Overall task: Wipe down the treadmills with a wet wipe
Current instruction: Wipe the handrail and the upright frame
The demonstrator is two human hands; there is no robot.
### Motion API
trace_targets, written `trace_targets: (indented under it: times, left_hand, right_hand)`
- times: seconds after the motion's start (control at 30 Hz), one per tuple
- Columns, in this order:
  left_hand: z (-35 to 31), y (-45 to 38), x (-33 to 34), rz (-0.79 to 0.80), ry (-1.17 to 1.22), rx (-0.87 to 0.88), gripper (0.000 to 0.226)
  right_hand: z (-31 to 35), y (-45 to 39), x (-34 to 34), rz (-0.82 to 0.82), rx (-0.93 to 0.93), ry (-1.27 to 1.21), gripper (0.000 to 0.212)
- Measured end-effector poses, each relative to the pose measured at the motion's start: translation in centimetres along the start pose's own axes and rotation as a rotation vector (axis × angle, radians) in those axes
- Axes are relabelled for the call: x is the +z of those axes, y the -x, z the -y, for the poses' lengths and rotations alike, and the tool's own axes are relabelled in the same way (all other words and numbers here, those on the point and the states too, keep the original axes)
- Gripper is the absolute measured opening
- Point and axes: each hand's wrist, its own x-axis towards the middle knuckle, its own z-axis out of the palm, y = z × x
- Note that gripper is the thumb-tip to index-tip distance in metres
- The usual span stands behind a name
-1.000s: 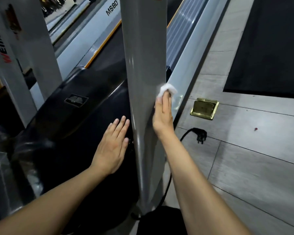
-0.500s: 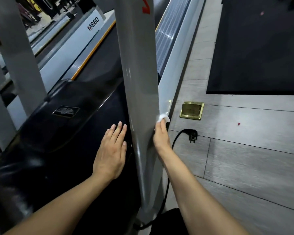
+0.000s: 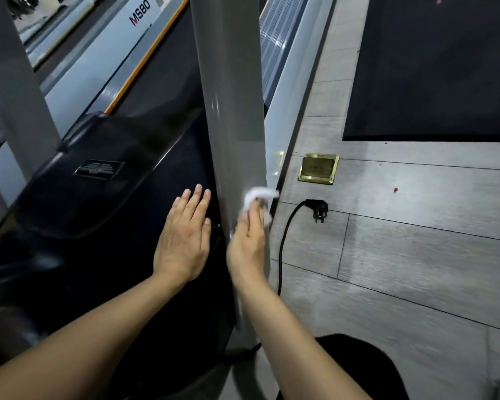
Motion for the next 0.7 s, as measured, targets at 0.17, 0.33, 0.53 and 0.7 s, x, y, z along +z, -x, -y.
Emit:
trace_targets:
  times: [0.17, 0.33, 0.53, 0.7]
  left_hand:
    - [0.2, 0.2, 0.0, -0.014, -0.008, 0.013, 0.059]
    - [-0.1, 0.4, -0.2, -0.039, 0.036, 0.008, 0.06]
    - [-0.2, 0.2, 0.0, -0.017, 0.003, 0.037, 0.06]
    - [0.0, 0.1, 0.2, -0.038, -0.021, 0.025, 0.055]
  right_hand:
    - [2.6, -4.0, 1.0, 0.088, -0.684, 0.29, 0.051]
    - [-2.4, -3.4, 0.4, 0.033, -0.794, 0.398, 0.049]
    - [-14.3, 7.7, 1.6, -0.172, -0.306, 0.331, 0.055]
    - [-17.4, 12.5, 1.7, -0.257, 0.055, 0.164, 0.065]
